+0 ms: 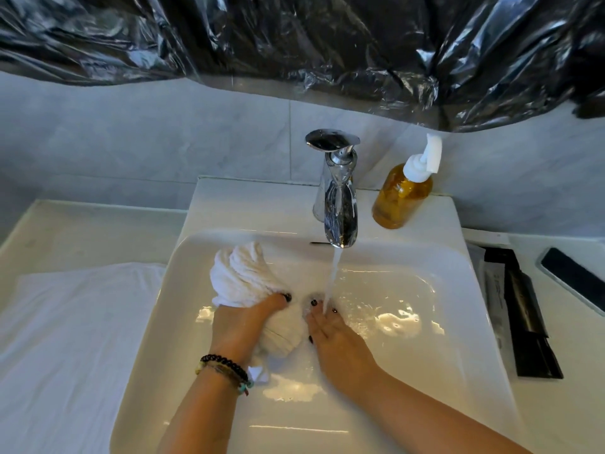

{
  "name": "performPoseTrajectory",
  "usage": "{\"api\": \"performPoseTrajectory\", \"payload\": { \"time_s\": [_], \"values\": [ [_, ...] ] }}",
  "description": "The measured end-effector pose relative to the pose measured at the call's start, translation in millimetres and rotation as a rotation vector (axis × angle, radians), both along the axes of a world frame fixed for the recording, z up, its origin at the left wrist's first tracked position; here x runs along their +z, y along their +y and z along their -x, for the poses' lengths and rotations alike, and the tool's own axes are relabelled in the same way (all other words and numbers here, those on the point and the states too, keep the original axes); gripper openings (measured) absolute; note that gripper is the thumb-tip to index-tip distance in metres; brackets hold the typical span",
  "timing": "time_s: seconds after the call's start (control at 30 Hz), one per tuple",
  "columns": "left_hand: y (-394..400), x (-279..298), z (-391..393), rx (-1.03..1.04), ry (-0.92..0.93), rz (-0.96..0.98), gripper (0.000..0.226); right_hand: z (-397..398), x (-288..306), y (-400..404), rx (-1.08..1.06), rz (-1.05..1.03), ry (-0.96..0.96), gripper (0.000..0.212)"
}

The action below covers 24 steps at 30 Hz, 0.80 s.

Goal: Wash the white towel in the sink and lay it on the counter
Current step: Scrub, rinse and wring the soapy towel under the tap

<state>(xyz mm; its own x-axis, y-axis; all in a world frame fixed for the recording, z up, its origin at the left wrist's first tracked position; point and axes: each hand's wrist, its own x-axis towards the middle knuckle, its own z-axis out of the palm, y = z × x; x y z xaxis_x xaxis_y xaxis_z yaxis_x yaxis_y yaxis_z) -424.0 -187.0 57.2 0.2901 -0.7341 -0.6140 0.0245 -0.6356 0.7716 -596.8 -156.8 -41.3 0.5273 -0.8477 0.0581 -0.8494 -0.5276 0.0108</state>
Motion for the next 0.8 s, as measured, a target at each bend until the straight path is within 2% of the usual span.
{"api": "performPoseTrajectory", "payload": {
  "time_s": [0.07,0.1,0.13,0.17,0.23,0.3,0.33,0.37,0.43,0.47,0.5,0.57,0.63,0.7,0.77,0.8],
  "values": [
    [3.4,1.5,-1.5,-0.018,-0.002,-0.002,0.035,-5.9,15.2,-6.3,-0.042,-0.115,0.055,0.047],
    [5.3,3.2,-2.1,-0.037,0.000,-0.011,0.036,-7.2,26.8,-10.3,-0.065,-0.211,0.063,0.050],
    [6.3,5.2,-2.3,-0.061,0.004,-0.012,0.037,-5.7,37.1,-18.2,-0.115,-0.355,0.013,0.044],
    [7.5,6.7,-1.8,-0.084,0.009,-0.003,0.037,-1.2,47.1,-27.7,-0.198,-0.503,-0.130,0.031],
    [9.2,8.1,-0.1,-0.145,-0.017,0.046,0.037,8.4,74.0,-38.4,-0.460,-0.786,-0.598,0.019],
    [12.2,13.1,1.6,-0.215,-0.040,0.079,0.042,16.8,92.7,-34.2,-0.651,-0.830,-1.094,0.011],
    [14.9,17.0,2.8,-0.231,-0.020,0.084,0.041,18.0,101.2,-29.5,-0.663,-0.868,-1.269,0.014],
    [18.2,21.7,4.7,-0.244,0.017,0.089,0.037,17.6,106.7,-23.0,-0.628,-0.912,-1.348,0.023],
    [23.4,31.9,8.1,-0.294,0.107,0.104,0.036,15.4,115.7,-7.1,-0.582,-0.922,-1.303,0.038],
    [25.4,38.6,9.2,-0.336,0.122,0.110,0.037,15.6,117.8,-0.4,-0.605,-0.884,-1.274,0.038],
    [26.0,45.7,8.7,-0.384,0.097,0.112,0.039,18.7,117.2,4.2,-0.673,-0.829,-1.275,0.029],
    [21.4,62.8,4.8,-0.502,-0.089,0.116,0.046,31.7,115.9,14.6,-0.840,-0.727,-1.301,0.007],
    [15.9,83.6,-1.2,-0.667,-0.406,0.117,0.052,53.4,112.6,24.0,-0.950,-0.623,-1.220,0.012],
    [15.5,101.8,-4.9,-0.796,-0.648,0.173,0.052,68.8,116.3,32.6,-0.942,-0.539,-1.028,0.009],
    [17.1,114.1,-2.4,-0.820,-0.635,0.242,0.044,70.5,126.2,39.5,-0.900,-0.475,-0.873,0.031],
    [19.6,119.8,2.0,-0.784,-0.526,0.274,0.038,66.0,134.6,43.0,-0.820,-0.439,-0.853,0.045]
  ]
}}
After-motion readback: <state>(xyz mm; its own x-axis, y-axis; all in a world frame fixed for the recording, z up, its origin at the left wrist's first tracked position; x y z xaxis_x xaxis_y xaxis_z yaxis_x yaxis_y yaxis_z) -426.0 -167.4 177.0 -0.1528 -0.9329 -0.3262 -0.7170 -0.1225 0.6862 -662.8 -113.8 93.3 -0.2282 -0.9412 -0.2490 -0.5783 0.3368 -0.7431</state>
